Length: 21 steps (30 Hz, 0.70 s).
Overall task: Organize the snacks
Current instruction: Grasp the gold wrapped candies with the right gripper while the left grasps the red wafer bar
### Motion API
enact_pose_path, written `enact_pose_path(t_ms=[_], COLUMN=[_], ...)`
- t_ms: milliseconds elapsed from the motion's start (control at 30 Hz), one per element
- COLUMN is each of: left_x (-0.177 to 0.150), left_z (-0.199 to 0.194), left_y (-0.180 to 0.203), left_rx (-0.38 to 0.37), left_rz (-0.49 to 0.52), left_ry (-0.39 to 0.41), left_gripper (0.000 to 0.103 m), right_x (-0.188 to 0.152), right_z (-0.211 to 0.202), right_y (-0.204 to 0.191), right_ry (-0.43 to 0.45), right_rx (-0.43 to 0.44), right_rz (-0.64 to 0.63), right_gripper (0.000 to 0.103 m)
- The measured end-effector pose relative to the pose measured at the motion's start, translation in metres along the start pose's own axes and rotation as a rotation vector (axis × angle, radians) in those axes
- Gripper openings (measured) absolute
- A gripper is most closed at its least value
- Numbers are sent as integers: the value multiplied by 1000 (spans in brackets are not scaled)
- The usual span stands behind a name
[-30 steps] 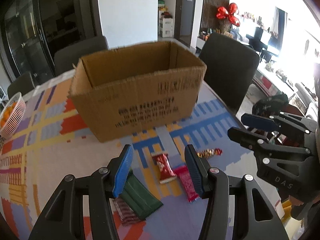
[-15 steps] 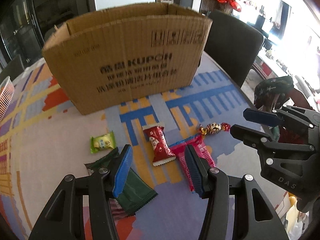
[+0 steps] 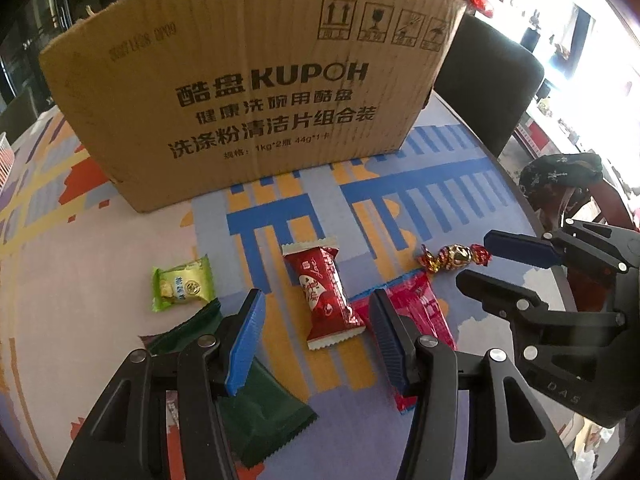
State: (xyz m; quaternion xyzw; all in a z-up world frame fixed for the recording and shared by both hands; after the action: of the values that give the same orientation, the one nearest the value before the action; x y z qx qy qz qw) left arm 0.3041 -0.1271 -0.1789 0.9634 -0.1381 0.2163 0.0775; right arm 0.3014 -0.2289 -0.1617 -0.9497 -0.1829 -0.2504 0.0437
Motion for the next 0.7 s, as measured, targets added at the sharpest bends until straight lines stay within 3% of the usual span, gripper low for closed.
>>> enact_pose_path(t_ms=[433, 567, 700], left_x=[6, 8, 9], left_z=[22, 22, 24], left_y=[-5, -6, -6], left_rx=[-9, 0, 11], left_rz=[-27, -25, -19], left_ry=[-37, -35, -32], left_gripper=[48, 39, 28], right_x=[3, 3, 3], right_z=[20, 23, 26], right_y=[2, 1, -1], right_ry=[-30, -30, -29], right_rx=[17, 23, 23], right_rz=[3, 7, 5], right_gripper=[36, 34, 24])
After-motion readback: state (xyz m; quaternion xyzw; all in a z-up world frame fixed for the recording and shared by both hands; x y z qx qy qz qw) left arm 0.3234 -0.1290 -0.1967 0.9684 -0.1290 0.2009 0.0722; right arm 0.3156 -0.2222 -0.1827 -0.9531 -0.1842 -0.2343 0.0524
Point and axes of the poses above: each gripper's, at about its wrist camera, not at the fingertips, and z roughly the way its jaws point, y to its right, x to its top, the point moved 10 cm from there along z, roughly the way its jaws point
